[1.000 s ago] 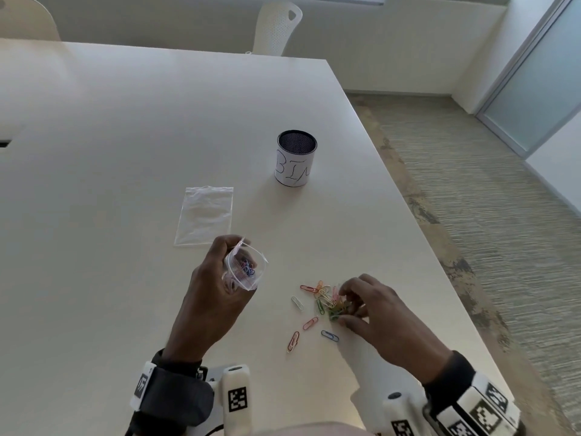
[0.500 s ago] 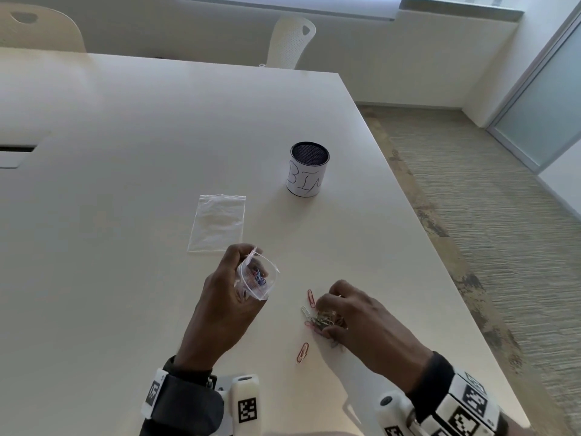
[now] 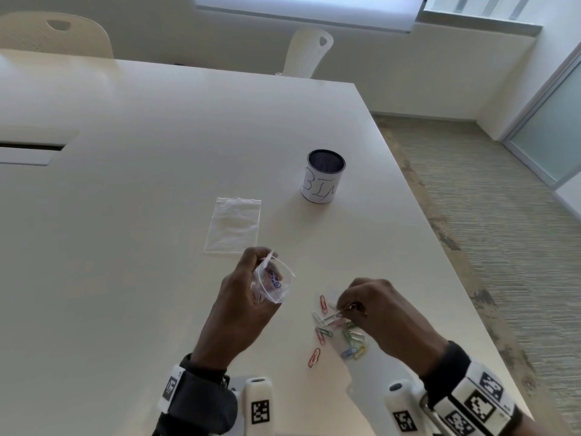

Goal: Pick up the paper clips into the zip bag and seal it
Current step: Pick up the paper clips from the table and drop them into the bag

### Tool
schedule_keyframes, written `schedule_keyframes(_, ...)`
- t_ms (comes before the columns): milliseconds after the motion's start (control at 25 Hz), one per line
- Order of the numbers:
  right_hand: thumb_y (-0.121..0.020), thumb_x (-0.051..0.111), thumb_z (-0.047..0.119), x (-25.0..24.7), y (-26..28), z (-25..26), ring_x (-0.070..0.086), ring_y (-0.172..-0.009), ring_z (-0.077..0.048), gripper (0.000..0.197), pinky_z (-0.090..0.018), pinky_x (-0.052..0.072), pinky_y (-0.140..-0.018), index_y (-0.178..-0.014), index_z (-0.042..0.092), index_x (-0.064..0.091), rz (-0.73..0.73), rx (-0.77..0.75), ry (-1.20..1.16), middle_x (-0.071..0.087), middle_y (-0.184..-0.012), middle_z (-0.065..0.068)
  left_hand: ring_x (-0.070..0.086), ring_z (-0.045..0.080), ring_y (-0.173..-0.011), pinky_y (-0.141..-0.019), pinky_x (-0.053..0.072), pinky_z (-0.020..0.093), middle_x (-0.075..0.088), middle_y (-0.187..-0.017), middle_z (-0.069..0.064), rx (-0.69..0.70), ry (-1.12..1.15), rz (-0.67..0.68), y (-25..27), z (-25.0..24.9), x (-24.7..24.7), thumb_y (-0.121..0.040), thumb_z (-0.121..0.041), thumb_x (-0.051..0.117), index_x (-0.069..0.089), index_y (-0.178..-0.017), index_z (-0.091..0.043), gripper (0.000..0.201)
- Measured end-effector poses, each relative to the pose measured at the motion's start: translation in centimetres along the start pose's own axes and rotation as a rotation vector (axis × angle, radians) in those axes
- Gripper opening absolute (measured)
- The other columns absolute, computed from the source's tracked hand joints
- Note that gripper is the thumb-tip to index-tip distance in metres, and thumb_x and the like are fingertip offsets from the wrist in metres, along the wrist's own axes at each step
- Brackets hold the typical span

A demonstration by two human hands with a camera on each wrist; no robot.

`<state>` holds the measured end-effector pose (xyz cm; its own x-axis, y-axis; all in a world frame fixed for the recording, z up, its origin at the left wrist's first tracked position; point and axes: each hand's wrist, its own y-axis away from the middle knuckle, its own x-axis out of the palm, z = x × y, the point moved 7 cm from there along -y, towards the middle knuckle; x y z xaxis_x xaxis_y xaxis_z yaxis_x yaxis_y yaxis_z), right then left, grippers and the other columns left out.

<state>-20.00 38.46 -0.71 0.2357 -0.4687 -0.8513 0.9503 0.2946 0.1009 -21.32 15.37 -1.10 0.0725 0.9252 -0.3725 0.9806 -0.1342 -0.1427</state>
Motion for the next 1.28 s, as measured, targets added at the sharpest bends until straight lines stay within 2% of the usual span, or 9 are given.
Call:
schedule_keyframes(200, -0.083, 0.085, 0.006, -3.7, -0.6, 0.8, 0.077, -0.075, -0.014, 0.013, -0.033, 0.065, -0.080, -0.091, 0.017, 0.084, -0.112, 0.072, -0.423, 0.080, -0.082, -0.001, 0.071, 0.008, -0.092, -0.074, 0.055, 0.013, 0.071, -0.103, -0.017, 0.000, 0.010, -0.009, -0.1, 0.3, 0.0, -0.084, -0.007, 0.082, 0.057, -0.122, -0.032, 0.052)
schedule_keyframes(360, -0.084, 0.083, 0.005, -5.6, -1.4, 6.3, 0.078, -0.081, -0.028, 0.012, -0.034, 0.064, -0.084, -0.096, 0.008, 0.083, -0.158, -0.050, -0.733, 0.081, -0.085, -0.010, 0.072, 0.005, -0.092, -0.073, 0.053, 0.010, 0.073, -0.099, -0.013, -0.005, 0.004, 0.000, 0.0, 0.2, 0.0, -0.084, -0.007, 0.083, 0.057, -0.123, -0.029, 0.052)
schedule_keyframes(480, -0.084, 0.084, 0.002, -4.7, -2.7, 9.2, 0.078, -0.078, -0.018, 0.013, -0.029, 0.063, -0.078, -0.095, 0.008, 0.083, -0.185, -0.157, -0.660, 0.079, -0.088, -0.005, 0.072, 0.003, -0.088, -0.069, 0.053, 0.010, 0.071, -0.100, -0.019, 0.007, 0.005, 0.010, 0.0, -0.2, 0.1, -0.084, -0.004, 0.082, 0.054, -0.121, -0.031, 0.054)
schedule_keyframes(640, -0.086, 0.083, 0.006, -2.6, -3.7, 10.9, 0.076, -0.082, -0.011, 0.017, -0.036, 0.063, -0.079, -0.095, 0.020, 0.084, -0.171, -0.260, -0.413, 0.078, -0.093, 0.004, 0.070, 0.013, -0.077, -0.062, 0.059, 0.029, 0.070, -0.102, -0.020, -0.002, -0.006, 0.007, 0.1, -0.1, 0.1, -0.088, -0.009, 0.079, 0.052, -0.122, -0.034, 0.050)
schedule_keyframes(800, -0.089, 0.077, 0.001, -2.4, -4.0, 11.5, 0.077, -0.082, -0.007, 0.020, -0.035, 0.062, -0.077, -0.096, 0.018, 0.084, -0.143, -0.301, -0.334, 0.081, -0.092, 0.006, 0.067, 0.007, -0.069, -0.058, 0.051, 0.017, 0.072, -0.091, -0.015, -0.014, 0.001, 0.003, 0.0, 0.2, 0.1, -0.088, -0.008, 0.079, 0.054, -0.121, -0.032, 0.048)
schedule_keyframes(920, -0.090, 0.079, 0.005, -4.1, -3.8, 11.3, 0.076, -0.077, -0.005, 0.013, -0.026, 0.061, -0.073, -0.095, 0.016, 0.084, -0.217, -0.303, -0.314, 0.081, -0.086, 0.006, 0.069, 0.007, -0.078, -0.062, 0.051, 0.012, 0.070, -0.097, -0.020, 0.003, -0.002, 0.007, 0.0, -0.1, 0.0, -0.085, -0.007, 0.080, 0.055, -0.121, -0.028, 0.049)
schedule_keyframes(1040, -0.088, 0.081, 0.006, -5.3, -3.7, 8.7, 0.074, -0.076, -0.007, 0.012, -0.026, 0.062, -0.075, -0.095, 0.015, 0.083, -0.257, -0.247, -0.272, 0.078, -0.086, 0.009, 0.070, 0.005, -0.087, -0.068, 0.053, 0.011, 0.068, -0.103, -0.023, 0.003, 0.010, 0.007, 0.0, 0.0, 0.0, -0.085, -0.004, 0.080, 0.055, -0.122, -0.028, 0.050)
schedule_keyframes(1160, -0.092, 0.079, 0.015, -3.8, -3.1, 4.5, 0.072, -0.085, -0.005, 0.011, -0.031, 0.061, -0.081, -0.101, 0.019, 0.081, -0.119, -0.168, -0.141, 0.075, -0.097, 0.012, 0.069, 0.008, -0.088, -0.070, 0.054, 0.014, 0.068, -0.105, -0.020, -0.007, 0.022, 0.012, -0.1, 0.3, 0.1, -0.085, -0.003, 0.079, 0.055, -0.123, -0.030, 0.052)
schedule_keyframes(1280, -0.092, 0.076, 0.038, -1.0, -1.7, 1.9, 0.063, -0.106, 0.003, 0.030, -0.023, 0.055, -0.094, -0.121, 0.033, 0.073, 0.055, -0.149, -0.008, 0.066, -0.124, 0.020, 0.070, 0.009, -0.091, -0.071, 0.057, 0.017, 0.068, -0.106, -0.021, -0.011, 0.013, 0.014, -0.1, 0.6, 0.1, -0.084, -0.004, 0.080, 0.055, -0.124, -0.031, 0.054)
